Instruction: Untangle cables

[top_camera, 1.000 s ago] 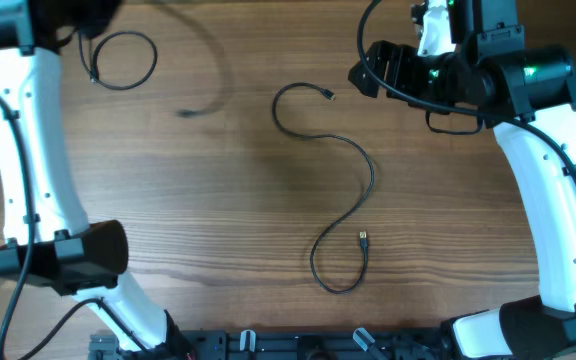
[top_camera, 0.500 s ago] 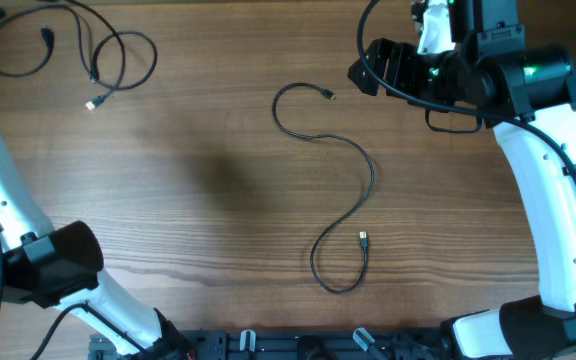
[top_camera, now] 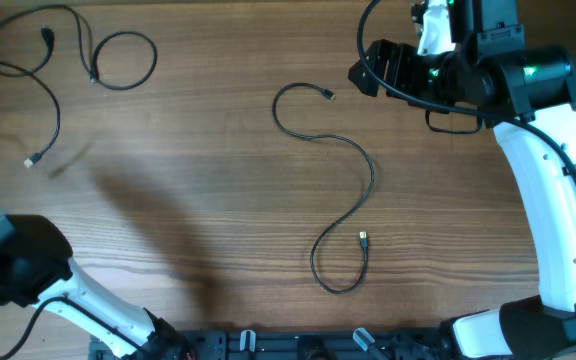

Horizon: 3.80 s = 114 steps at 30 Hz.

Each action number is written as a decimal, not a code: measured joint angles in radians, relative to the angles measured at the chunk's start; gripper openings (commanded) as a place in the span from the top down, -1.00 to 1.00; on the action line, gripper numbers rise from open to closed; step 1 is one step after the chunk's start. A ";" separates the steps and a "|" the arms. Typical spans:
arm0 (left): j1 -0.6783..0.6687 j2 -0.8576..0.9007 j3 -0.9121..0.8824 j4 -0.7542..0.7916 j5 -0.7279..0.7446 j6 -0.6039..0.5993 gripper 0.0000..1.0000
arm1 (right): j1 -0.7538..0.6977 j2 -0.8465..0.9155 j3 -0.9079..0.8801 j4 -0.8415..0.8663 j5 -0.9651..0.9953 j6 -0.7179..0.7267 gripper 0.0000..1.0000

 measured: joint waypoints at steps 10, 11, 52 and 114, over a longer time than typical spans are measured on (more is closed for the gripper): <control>0.014 0.095 0.000 -0.024 0.190 0.089 0.92 | 0.000 0.000 0.000 0.000 0.000 0.000 -0.99; 0.019 0.108 0.000 -0.040 0.190 0.095 0.92 | 0.000 0.000 0.000 0.000 0.000 0.000 -0.99; 0.128 0.121 -0.221 0.035 0.245 0.029 0.48 | 0.000 0.000 0.000 -0.004 0.000 0.000 -0.99; -0.306 0.067 -0.883 0.296 -0.010 0.577 0.92 | 0.000 0.000 0.000 0.008 0.000 0.000 -0.99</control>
